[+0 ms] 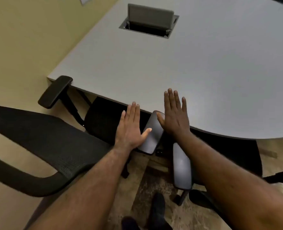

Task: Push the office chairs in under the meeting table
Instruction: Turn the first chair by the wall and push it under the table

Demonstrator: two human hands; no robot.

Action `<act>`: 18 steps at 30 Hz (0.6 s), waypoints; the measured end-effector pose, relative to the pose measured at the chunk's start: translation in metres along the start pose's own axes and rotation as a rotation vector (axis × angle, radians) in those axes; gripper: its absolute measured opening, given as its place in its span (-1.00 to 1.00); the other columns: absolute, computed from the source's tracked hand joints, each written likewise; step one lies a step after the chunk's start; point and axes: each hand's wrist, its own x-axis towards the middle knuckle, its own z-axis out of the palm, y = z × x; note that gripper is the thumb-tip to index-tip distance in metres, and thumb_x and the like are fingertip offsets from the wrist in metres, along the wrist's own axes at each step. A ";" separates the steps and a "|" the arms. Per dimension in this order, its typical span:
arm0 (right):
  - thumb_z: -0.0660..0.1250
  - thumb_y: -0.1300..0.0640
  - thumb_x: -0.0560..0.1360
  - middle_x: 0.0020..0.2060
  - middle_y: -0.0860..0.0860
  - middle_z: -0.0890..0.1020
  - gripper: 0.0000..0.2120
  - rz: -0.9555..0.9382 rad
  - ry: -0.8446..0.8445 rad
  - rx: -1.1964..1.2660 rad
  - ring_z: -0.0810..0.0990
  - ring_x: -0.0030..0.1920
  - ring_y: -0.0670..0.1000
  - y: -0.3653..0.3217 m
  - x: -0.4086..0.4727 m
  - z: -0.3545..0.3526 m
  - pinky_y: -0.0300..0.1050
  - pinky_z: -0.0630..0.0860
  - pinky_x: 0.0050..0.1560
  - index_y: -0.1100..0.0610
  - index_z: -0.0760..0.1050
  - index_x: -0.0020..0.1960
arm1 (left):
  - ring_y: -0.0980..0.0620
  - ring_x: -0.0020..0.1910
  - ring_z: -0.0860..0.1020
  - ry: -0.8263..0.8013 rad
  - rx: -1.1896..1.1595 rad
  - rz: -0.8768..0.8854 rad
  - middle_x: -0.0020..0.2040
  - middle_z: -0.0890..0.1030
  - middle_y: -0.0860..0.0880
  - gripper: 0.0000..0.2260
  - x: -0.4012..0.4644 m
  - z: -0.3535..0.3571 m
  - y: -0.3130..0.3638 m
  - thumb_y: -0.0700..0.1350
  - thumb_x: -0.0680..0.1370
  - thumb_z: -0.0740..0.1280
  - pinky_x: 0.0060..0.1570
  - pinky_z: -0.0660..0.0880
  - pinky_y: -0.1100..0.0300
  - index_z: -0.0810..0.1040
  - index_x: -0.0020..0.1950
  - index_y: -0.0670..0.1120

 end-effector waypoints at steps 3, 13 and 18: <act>0.12 -0.17 0.57 0.57 0.17 -0.03 -0.22 0.145 -0.111 0.060 -0.09 0.56 0.15 0.000 -0.007 0.025 0.16 -0.01 0.51 0.22 -0.15 0.56 | -0.09 0.57 -0.16 -0.123 -0.079 -0.063 0.59 -0.17 -0.16 -0.10 -0.002 0.030 0.005 0.39 0.51 0.02 0.51 -0.15 -0.01 -0.30 0.53 -0.19; 0.41 -0.22 0.40 0.29 0.23 0.43 -0.21 0.874 -0.188 0.742 0.45 0.27 0.25 -0.016 -0.010 0.093 0.11 0.46 0.21 0.27 0.26 0.39 | -0.16 0.33 0.41 -0.394 -0.426 -0.278 0.48 0.27 -0.08 0.05 0.002 0.078 0.031 0.42 0.33 0.32 0.16 0.44 -0.10 -0.11 0.58 -0.06; 0.50 -0.22 0.30 0.10 0.11 0.59 -0.32 1.094 -0.248 1.133 0.59 0.07 0.13 -0.020 -0.009 0.115 0.12 0.56 0.10 0.18 0.38 0.20 | -0.17 0.26 0.47 -0.401 -0.506 -0.368 0.43 0.30 -0.07 0.06 0.006 0.087 0.039 0.35 0.27 0.42 0.11 0.49 -0.10 -0.06 0.55 -0.02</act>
